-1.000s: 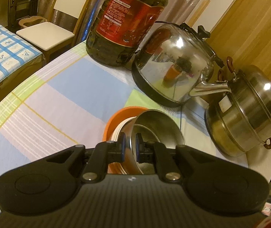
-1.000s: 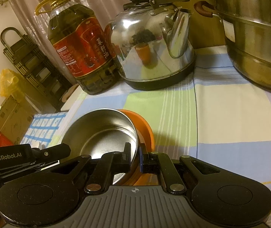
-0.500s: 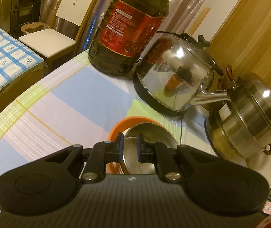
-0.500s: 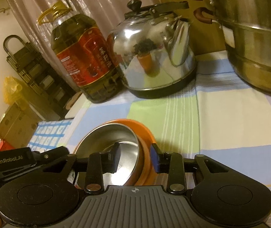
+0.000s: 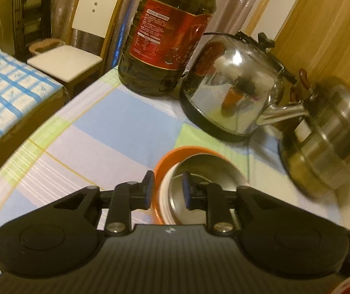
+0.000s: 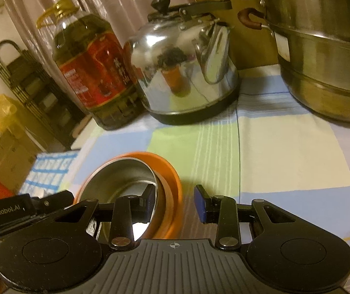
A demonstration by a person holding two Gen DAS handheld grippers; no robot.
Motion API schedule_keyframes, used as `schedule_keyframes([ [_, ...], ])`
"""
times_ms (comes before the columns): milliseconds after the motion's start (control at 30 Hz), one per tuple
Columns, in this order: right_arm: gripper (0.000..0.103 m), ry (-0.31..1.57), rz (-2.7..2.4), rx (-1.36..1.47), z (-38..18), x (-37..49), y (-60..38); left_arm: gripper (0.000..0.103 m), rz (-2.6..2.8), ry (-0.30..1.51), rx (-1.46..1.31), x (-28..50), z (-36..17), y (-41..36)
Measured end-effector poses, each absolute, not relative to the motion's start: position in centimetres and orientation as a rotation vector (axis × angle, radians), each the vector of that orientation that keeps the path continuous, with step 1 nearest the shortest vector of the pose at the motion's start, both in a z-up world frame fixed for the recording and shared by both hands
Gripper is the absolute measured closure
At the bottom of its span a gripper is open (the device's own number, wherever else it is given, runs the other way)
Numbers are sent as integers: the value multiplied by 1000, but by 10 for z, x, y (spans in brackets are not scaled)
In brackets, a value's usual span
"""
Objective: Organize plates and bowls
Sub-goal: 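Close both tools on the rim of the orange bowl stack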
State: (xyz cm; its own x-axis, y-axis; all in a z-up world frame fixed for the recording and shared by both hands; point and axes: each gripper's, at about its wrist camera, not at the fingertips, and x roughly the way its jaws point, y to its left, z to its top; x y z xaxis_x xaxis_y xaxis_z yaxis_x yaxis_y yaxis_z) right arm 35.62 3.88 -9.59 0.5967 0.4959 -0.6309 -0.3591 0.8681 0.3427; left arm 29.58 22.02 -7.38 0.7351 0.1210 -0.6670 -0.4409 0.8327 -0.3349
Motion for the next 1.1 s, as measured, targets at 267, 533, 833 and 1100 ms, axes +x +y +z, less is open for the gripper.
schedule_keyframes([
  [267,65,829,487,178,-108,359,37,82,313,716,-481,301,-82,221],
  [533,64,823,496,202,-105,360,36,82,313,726,-515,301,-87,230],
  [833,46,857,510,206,-111,362,39,82,288,768,-564,306,-100,233],
  [1100,46,929,495,239,-128,368,38,81,277,798,-630,310,-113,239],
])
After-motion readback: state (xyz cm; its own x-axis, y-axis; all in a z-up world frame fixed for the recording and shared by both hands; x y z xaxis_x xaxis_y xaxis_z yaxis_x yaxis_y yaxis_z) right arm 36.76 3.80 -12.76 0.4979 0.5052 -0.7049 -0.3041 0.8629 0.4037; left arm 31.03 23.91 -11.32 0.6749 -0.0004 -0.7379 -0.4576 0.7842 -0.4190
